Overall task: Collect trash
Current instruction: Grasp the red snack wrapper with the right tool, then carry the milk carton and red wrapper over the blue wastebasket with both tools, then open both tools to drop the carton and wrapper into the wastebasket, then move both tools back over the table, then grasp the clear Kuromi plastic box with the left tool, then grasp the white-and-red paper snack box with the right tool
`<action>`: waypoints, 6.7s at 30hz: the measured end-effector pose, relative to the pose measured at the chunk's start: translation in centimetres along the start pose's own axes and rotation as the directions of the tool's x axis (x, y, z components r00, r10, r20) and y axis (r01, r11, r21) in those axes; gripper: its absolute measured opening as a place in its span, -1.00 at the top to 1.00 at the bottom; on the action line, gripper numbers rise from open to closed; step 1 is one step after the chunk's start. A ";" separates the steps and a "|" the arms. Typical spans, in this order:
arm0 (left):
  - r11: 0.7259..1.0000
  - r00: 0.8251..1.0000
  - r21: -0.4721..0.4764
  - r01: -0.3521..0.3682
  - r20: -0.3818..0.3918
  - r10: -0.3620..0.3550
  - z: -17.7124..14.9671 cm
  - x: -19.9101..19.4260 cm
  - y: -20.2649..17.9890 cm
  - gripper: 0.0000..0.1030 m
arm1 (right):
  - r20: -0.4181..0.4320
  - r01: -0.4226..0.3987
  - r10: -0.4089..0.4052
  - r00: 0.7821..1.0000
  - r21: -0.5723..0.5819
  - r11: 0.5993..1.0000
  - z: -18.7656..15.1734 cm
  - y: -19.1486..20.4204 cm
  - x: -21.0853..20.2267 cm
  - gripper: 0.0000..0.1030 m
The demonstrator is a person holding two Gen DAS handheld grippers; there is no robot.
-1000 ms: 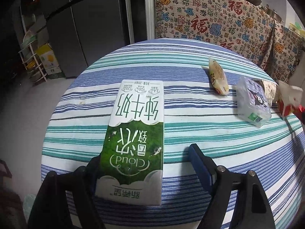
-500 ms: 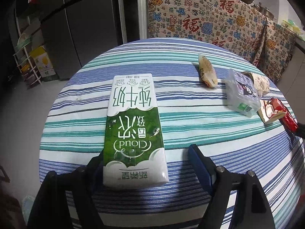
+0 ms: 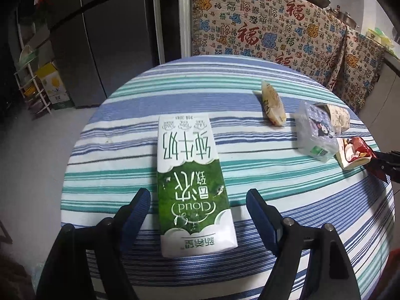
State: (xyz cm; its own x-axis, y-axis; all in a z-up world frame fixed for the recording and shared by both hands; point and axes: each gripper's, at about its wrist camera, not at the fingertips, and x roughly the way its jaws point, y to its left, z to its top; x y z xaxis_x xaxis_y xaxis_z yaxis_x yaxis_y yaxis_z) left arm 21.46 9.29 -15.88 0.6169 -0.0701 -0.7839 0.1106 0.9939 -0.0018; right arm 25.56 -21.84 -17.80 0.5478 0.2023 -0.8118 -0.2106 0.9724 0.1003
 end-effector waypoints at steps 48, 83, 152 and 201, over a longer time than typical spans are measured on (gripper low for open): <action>0.935 0.943 0.154 0.320 0.040 -0.329 0.1 -8.6 -18.0 0.09 | 0.159 0.015 -0.072 0.985 0.333 0.943 -7.2 -12.4 -13.7 0.83; 0.717 0.815 0.388 0.579 -0.265 -0.515 -6.2 3.1 -57.8 0.08 | -0.012 0.184 -0.236 0.972 0.662 0.727 -21.9 -34.8 -15.9 0.83; 0.973 0.991 0.193 0.129 -0.059 -0.119 1.1 2.7 -14.0 -1.00 | 0.060 0.117 -0.119 0.991 0.039 0.992 -5.9 1.6 -1.1 -0.93; 0.999 1.000 0.033 -0.004 -0.028 0.005 -1.9 1.2 -9.0 -0.81 | 0.059 0.116 -0.118 0.991 0.050 0.992 -5.8 1.3 -1.2 -0.97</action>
State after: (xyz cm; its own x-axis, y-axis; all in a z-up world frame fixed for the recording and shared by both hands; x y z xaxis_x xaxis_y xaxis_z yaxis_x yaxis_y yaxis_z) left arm 19.72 0.42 -17.93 0.5951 -0.0631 -0.8012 0.1341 0.9907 0.0216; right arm 19.95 -21.52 -20.05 0.6160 0.0922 -0.7824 -0.1051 0.9939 0.0344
